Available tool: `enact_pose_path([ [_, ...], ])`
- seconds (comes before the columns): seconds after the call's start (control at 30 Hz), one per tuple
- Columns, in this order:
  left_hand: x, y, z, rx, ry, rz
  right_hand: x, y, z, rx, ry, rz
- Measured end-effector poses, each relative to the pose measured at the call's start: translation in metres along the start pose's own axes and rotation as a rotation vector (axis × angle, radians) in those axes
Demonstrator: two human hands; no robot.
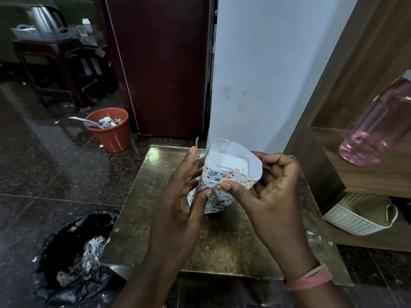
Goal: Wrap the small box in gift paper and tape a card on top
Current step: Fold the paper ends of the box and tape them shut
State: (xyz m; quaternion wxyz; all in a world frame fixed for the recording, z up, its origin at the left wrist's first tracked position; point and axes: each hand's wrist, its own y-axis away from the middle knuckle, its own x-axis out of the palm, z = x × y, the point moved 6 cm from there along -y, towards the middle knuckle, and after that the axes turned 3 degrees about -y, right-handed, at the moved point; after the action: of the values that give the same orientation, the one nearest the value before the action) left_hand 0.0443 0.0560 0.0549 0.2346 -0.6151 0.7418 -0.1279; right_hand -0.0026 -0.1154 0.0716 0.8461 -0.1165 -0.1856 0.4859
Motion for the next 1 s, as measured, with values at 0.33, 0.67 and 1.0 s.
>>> enact_pose_path([
  [0.33,-0.0008,0.0000,-0.0042,0.100,-0.132,0.000,0.0018,-0.0004,-0.0052,0.067,0.009,0.064],
  [0.67,-0.0009,0.0012,-0.0097,0.196,-0.220,-0.002,-0.0013,-0.0012,-0.0057,0.007,0.063,0.084],
  [1.0,0.0004,0.0021,-0.0081,0.227,-0.257,0.022,-0.0012,-0.0019,-0.0075,-0.041,0.087,0.098],
])
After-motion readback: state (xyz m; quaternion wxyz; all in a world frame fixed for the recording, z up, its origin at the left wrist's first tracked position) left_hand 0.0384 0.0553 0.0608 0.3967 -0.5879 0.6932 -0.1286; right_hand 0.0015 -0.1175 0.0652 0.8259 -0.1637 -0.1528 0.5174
